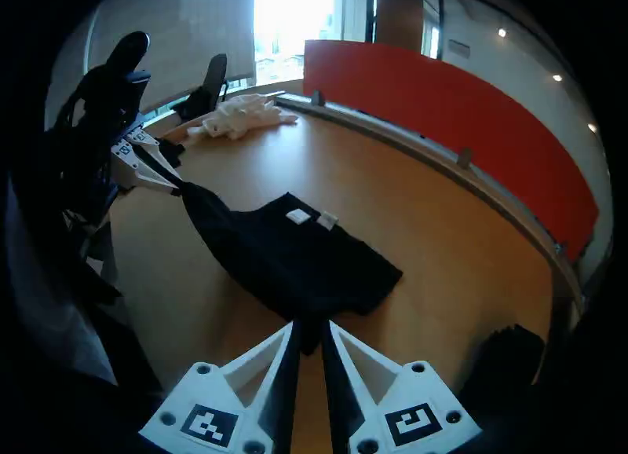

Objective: Fold towel

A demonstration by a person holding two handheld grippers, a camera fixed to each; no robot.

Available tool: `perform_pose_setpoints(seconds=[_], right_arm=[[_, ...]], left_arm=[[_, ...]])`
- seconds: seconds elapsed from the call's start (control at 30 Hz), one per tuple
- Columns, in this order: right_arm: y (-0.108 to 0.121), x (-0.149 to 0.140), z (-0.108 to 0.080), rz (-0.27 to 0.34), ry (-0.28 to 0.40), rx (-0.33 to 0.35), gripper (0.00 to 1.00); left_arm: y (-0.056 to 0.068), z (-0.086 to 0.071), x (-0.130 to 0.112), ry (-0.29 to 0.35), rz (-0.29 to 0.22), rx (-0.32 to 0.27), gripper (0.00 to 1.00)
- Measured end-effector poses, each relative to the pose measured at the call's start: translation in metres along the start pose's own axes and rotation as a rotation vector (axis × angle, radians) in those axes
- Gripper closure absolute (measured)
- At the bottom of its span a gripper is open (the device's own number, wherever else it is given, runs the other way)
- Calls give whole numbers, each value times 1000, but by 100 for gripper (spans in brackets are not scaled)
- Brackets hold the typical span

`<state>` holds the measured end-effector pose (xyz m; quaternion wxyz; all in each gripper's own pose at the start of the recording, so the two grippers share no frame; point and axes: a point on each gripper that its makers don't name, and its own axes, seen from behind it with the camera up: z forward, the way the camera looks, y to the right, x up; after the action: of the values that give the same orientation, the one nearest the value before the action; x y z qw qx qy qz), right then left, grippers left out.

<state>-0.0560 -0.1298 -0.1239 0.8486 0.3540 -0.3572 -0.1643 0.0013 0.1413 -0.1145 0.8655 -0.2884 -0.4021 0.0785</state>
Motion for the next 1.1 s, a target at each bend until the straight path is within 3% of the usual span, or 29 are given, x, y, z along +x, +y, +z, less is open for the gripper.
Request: perform_pose_setpoints(seconds=[0.57, 1.1], right_arm=[[-5, 8, -26, -12, 1, -4, 82], [-6, -2, -16, -25, -31, 11, 82]], left_arm=[[12, -24, 7, 11, -11, -27, 88], [12, -16, -1, 1, -25, -28, 88]])
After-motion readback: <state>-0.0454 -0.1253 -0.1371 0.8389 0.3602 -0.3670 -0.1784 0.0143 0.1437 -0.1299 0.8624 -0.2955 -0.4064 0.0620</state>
